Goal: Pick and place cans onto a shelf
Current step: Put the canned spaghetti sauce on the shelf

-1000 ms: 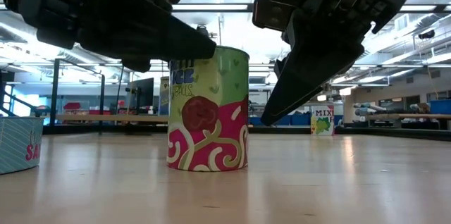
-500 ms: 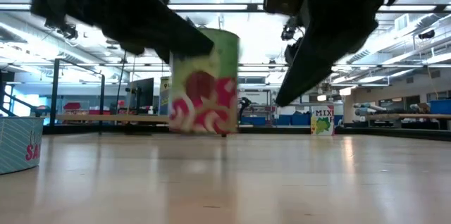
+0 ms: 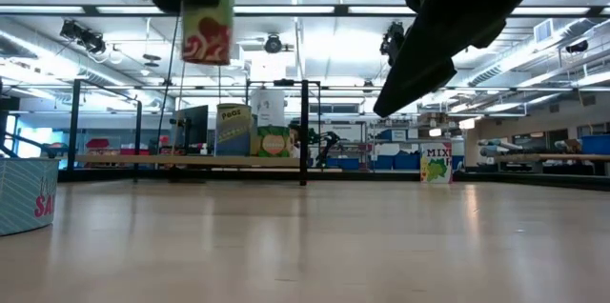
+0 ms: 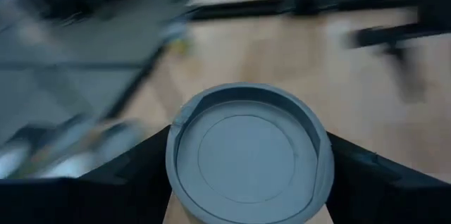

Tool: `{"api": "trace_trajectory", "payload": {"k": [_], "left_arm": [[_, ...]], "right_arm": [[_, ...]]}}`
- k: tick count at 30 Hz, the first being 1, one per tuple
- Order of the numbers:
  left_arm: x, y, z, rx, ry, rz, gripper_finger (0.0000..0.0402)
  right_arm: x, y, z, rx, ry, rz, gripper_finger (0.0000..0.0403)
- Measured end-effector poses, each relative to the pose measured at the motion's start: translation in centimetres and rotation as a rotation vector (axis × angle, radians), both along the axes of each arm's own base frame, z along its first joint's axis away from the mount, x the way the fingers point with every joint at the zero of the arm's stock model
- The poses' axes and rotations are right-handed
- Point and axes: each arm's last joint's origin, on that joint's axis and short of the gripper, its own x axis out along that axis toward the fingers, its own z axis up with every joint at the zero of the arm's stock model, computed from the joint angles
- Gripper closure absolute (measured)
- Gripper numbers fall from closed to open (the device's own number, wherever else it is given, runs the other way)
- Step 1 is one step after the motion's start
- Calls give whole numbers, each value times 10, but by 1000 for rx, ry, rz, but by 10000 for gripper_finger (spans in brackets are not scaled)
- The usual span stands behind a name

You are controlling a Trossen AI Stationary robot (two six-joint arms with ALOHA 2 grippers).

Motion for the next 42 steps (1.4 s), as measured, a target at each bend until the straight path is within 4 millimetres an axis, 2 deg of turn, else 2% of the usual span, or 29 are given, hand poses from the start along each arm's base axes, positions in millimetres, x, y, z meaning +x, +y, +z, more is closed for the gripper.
{"api": "trace_trajectory", "payload": {"k": [5, 10, 13, 19, 27, 32, 42], "left_arm": [[-29, 42, -6, 12, 9, 245, 112], [-39, 76, -32, -17, 36, 471, 112], [-43, 92, -52, -51, 35, 548, 112], [-51, 112, -74, -82, 33, 494, 111], [-65, 138, -75, -117, 22, 345, 111], [-72, 153, -84, -149, 78, 402, 111], [-67, 164, -96, -122, 150, 350, 111]], "right_arm": [[1, 0, 0, 0, -9, 2, 163], [2, -1, 1, 3, -16, -1, 163], [2, -1, 1, 3, -18, -3, 163], [2, -1, 1, 2, -16, -2, 163], [2, -1, 1, 5, -20, -2, 163], [3, -1, 1, 7, -25, -2, 163], [3, 0, 1, 7, -24, -1, 163]]}}
